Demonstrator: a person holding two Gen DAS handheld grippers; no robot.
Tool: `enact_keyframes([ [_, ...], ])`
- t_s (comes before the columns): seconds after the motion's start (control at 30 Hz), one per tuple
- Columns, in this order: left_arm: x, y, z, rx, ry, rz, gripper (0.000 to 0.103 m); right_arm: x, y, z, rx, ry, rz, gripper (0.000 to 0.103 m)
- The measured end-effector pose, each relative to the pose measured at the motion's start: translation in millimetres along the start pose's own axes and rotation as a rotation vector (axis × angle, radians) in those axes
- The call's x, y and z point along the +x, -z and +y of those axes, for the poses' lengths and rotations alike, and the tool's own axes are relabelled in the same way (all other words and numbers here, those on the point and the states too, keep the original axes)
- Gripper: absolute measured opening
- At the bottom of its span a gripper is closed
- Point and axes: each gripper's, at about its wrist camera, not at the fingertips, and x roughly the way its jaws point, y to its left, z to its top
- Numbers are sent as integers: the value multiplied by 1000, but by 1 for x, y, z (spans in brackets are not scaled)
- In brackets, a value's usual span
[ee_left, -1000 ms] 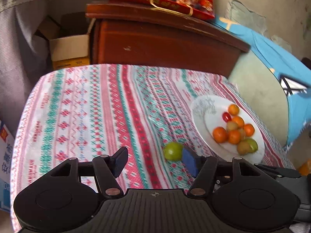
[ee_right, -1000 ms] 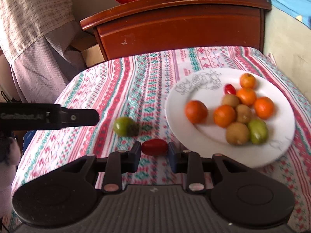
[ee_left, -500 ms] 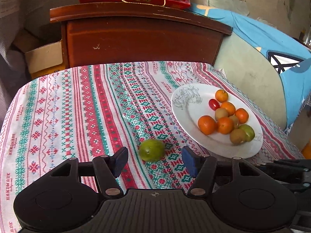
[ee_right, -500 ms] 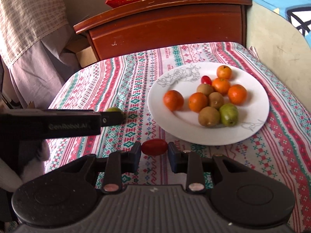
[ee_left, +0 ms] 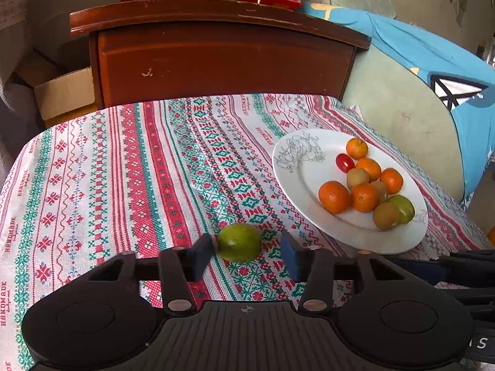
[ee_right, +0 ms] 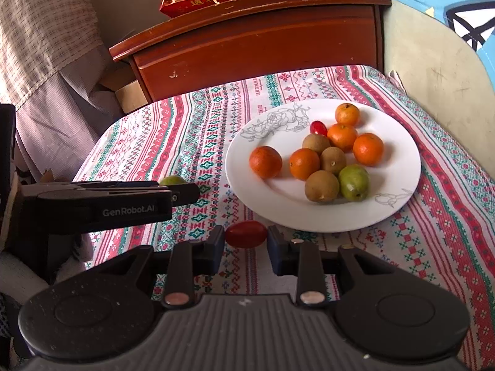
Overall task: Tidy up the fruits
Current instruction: 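Grasp a red tomato with the right tool while the left tool grasps the green lime, then lower the tomato onto the plate with the right tool while the left tool releases the lime there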
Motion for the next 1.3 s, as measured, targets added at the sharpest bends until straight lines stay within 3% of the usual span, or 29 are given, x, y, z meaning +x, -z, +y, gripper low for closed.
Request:
enact_keyframes([
  [0.1,3,4,-1,13,-4,-7,29,0,0,-1,2,-1,-1,30],
  [0.27,0,0,0,-22,19,-13,29,-4,-3,0,5,-7,-16,30],
  [0.53,-2,-30,-8,-73,78,-97,29,-10,-28,-9,45,7,-104,30],
  [1.03,37,-45,-11,-163,182,-64,29,15,-64,-36,117,66,-188,33],
  [1.23,34,-48,-13,-160,188,-77,32,16,-62,-38,124,76,-184,33],
  [1.3,30,-50,-15,-150,178,-84,39,14,-62,-39,128,80,-183,34],
])
